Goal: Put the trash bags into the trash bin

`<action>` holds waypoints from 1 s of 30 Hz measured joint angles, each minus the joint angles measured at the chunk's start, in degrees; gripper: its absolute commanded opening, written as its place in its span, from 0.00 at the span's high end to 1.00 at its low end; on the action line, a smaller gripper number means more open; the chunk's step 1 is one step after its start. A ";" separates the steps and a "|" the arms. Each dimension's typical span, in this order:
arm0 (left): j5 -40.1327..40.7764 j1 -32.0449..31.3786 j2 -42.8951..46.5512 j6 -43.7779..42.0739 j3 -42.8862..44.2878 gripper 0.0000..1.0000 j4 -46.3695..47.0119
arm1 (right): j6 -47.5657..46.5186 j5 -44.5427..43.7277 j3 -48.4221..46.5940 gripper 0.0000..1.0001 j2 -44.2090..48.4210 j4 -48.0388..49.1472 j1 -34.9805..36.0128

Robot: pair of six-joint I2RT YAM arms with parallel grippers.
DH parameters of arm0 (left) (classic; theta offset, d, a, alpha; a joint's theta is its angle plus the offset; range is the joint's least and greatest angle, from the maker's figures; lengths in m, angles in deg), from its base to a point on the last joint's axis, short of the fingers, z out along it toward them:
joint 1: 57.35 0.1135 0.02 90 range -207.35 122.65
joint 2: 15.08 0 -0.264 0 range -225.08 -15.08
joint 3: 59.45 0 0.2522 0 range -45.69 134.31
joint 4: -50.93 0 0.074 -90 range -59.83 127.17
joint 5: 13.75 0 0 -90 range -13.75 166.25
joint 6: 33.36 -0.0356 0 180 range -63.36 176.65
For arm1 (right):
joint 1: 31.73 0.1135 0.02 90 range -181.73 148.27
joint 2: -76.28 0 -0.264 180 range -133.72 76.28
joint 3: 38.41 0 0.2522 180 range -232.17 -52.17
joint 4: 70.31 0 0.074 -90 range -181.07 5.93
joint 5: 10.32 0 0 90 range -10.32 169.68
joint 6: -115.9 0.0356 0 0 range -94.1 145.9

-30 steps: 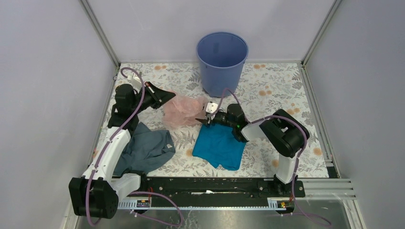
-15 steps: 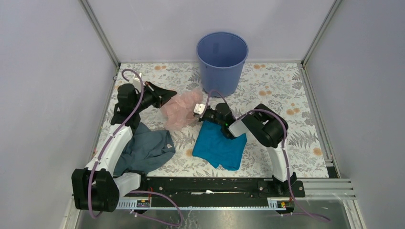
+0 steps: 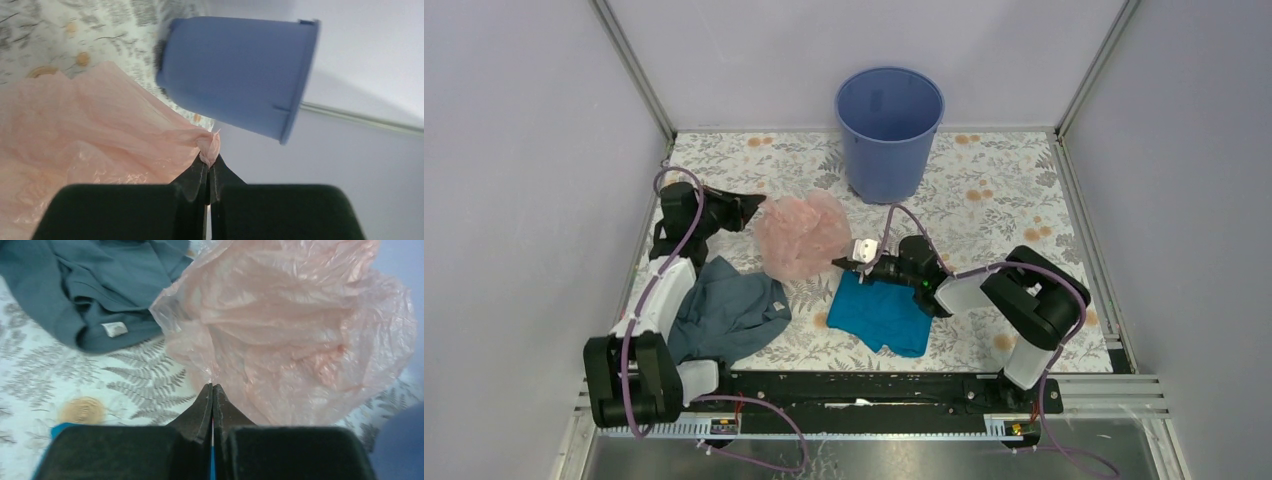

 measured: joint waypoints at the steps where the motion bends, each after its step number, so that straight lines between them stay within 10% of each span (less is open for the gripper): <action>1: 0.59 0.00 -1.70 0.59 0.00 1.00 -0.66 | 0.83 0.83 0.09 1.00 0.74 -0.66 0.57; 8: 7.63 -0.04 -7.65 2.38 0.66 1.00 -8.83 | 2.25 3.45 -2.29 1.00 0.66 -8.41 1.53; 15: 9.73 -0.04 -11.10 2.27 2.23 1.00 -10.08 | -4.35 5.14 -16.35 0.59 -4.02 -24.46 1.53; 24: 8.70 -0.04 -11.56 0.90 1.27 1.00 -8.59 | -15.34 4.66 -23.67 0.38 -10.08 -36.39 1.53; 28: 8.55 -0.04 -11.56 0.07 1.25 1.00 -8.44 | -18.18 3.32 -25.05 0.38 -11.04 -38.34 1.53; 30: 8.55 -0.04 -11.56 -0.22 1.25 1.00 -8.41 | -19.12 2.82 -25.40 0.54 -11.10 -38.58 1.53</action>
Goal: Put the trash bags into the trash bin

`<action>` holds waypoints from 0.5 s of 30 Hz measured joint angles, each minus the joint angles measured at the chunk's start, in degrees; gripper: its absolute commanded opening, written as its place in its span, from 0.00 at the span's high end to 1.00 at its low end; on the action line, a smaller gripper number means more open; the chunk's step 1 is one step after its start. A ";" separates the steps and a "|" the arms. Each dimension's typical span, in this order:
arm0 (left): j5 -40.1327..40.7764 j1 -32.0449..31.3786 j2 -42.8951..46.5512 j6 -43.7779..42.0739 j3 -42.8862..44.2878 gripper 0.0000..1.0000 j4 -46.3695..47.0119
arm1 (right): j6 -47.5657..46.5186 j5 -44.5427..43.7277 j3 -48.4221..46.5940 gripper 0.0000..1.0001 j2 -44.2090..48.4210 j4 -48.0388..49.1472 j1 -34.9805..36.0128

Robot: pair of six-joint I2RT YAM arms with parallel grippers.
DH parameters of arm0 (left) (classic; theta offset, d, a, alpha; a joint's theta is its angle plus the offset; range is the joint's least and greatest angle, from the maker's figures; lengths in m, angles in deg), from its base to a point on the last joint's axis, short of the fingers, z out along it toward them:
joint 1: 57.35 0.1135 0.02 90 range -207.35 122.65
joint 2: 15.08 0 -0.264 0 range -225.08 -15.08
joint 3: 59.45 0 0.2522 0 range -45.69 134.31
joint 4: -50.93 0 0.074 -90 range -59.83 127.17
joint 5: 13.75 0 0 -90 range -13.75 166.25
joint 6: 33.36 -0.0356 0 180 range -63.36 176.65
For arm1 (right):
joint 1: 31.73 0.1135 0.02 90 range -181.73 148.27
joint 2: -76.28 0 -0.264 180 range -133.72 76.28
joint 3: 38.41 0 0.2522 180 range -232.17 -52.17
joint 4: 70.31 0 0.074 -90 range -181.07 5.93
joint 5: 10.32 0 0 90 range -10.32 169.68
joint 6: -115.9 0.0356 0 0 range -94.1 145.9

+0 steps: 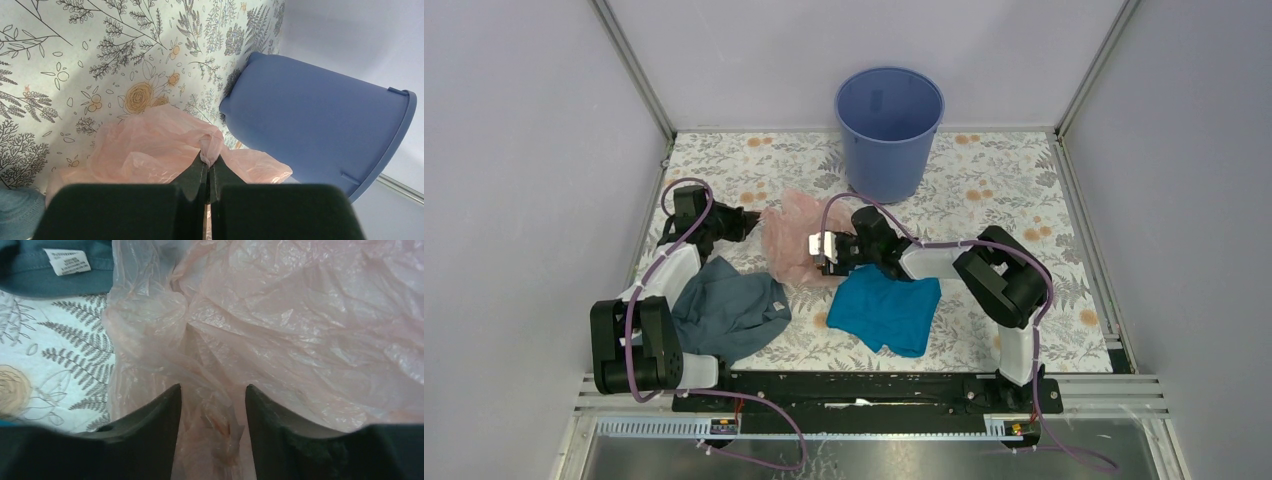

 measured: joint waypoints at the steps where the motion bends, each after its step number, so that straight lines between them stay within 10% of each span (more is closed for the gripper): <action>1: 0.00 0.00 0.00 -0.11 0.00 1.00 0.02 | -0.42 -0.70 -0.11 0.65 0.00 -0.04 0.02; 6: 0.33 0.00 0.00 -0.15 0.00 1.00 -0.02 | 0.81 -3.26 -0.31 1.00 0.26 -0.74 0.04; 15: 2.03 0.20 -1.53 -4.63 1.20 0.86 -2.14 | 26.21 -22.18 5.81 1.00 16.33 0.09 0.00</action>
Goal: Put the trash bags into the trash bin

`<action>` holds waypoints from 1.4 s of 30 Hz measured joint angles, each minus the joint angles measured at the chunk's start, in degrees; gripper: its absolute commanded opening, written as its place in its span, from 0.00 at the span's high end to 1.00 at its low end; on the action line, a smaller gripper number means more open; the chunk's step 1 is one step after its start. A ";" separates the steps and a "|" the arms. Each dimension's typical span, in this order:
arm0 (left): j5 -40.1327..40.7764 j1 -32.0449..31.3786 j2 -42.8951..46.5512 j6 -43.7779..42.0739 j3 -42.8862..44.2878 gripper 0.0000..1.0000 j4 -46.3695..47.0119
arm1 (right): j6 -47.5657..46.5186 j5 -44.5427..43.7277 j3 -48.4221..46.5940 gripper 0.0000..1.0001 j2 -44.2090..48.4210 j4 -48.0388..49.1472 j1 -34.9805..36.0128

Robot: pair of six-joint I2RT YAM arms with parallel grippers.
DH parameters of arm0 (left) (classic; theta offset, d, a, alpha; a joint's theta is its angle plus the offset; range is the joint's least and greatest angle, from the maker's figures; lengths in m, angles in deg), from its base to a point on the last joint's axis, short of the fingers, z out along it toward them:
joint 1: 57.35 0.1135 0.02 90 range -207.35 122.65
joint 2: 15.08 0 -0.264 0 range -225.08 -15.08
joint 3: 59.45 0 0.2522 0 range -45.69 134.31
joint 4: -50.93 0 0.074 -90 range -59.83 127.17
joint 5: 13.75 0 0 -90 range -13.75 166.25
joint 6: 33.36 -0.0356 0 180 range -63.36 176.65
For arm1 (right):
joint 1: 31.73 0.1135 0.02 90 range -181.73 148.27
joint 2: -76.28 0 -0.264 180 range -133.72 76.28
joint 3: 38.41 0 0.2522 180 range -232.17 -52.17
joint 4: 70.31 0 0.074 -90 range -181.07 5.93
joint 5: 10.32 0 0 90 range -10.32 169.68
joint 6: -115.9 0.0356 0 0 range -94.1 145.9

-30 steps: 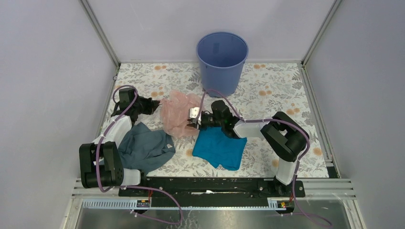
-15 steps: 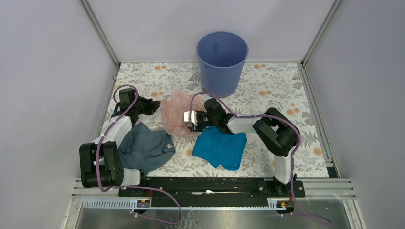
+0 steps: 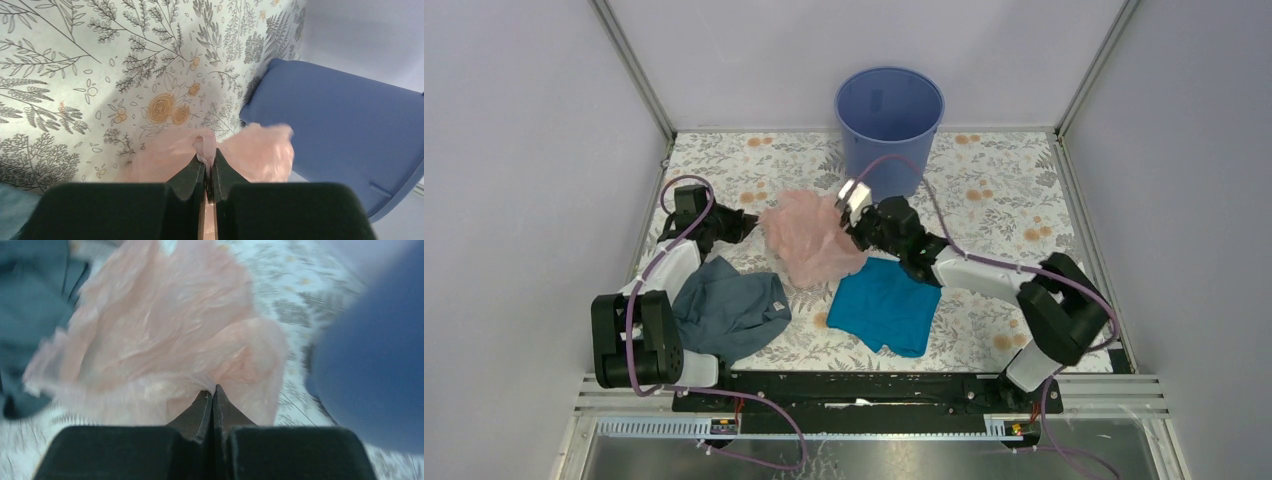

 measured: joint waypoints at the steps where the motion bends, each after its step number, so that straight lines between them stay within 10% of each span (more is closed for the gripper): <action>1: 0.07 0.09 -0.07 -1.01 0.09 0.83 -0.37 | 4.81 -3.67 -0.04 1.00 2.19 -0.44 -0.33; 12: -6.58 0.57 4.48 -17.09 -1.62 0.02 -1.27 | 37.64 -14.60 -0.81 1.00 9.60 -16.79 -13.77; 21: -12.59 0.07 9.40 -25.90 -3.93 0.10 -0.11 | 40.06 -13.05 -1.36 1.00 10.01 -27.43 -16.46; 42: 6.01 -15.56 -30.62 -36.37 22.88 0.43 0.09 | 42.56 -1.53 -0.76 1.00 9.88 -26.84 -23.52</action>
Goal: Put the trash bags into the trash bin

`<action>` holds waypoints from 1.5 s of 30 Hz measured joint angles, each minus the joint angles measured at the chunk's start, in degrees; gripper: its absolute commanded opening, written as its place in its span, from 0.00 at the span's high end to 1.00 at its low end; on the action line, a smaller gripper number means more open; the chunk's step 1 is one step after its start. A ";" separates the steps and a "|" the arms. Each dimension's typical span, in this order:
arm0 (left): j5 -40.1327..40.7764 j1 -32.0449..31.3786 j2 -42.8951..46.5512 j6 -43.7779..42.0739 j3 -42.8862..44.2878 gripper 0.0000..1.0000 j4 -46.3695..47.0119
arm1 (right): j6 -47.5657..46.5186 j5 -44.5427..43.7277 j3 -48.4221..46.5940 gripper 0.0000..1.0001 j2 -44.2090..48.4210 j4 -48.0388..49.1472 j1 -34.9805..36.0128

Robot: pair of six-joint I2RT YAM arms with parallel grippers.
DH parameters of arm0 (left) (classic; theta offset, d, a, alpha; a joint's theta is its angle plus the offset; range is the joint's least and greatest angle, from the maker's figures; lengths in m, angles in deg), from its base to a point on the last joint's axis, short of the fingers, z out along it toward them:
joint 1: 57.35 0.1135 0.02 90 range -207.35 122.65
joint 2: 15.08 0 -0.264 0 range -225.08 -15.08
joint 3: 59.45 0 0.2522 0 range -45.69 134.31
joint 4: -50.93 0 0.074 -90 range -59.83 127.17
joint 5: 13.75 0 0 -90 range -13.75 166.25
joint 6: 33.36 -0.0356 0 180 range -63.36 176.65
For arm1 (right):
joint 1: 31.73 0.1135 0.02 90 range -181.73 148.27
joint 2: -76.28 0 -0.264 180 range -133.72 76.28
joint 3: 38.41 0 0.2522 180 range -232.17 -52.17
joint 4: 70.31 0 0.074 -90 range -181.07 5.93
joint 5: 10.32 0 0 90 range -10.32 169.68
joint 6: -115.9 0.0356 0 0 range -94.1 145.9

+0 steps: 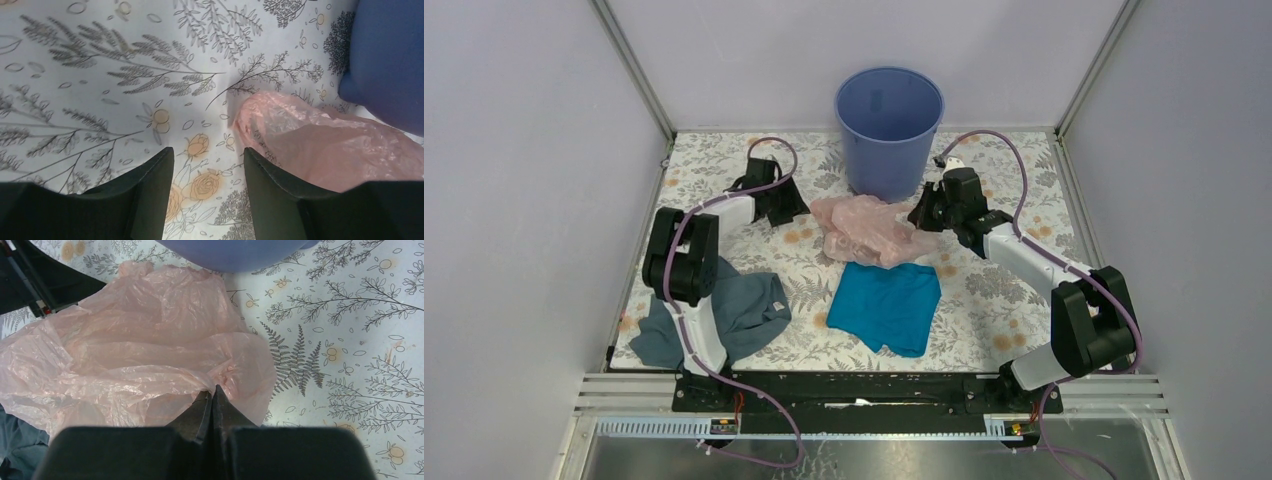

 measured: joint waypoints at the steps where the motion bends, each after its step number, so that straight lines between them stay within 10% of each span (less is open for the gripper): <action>1: 0.55 -0.33 -0.52 -0.70 0.48 0.43 -0.22 | 0.00 0.35 0.09 1.00 0.02 0.04 -0.04; 14: 6.43 -5.77 -8.24 -3.37 12.35 0.33 -5.62 | 0.28 3.63 0.74 1.00 -0.20 1.81 -0.13; 21: 15.58 -10.47 -9.84 -3.48 15.28 0.56 -9.84 | 0.42 3.78 0.74 1.00 -0.28 2.12 -0.13; 25: 18.10 -10.56 -10.45 -3.37 15.91 0.94 -10.84 | 0.44 3.78 0.74 1.00 -0.28 2.12 -0.13; 32: 21.86 -10.10 -10.27 -4.42 16.11 1.00 -12.48 | 0.17 3.56 0.74 1.00 0.17 0.26 -0.13; 45: 21.11 -8.87 33.55 -0.57 -9.11 1.00 -15.15 | 6.43 -5.70 0.74 1.00 13.92 -14.40 -0.13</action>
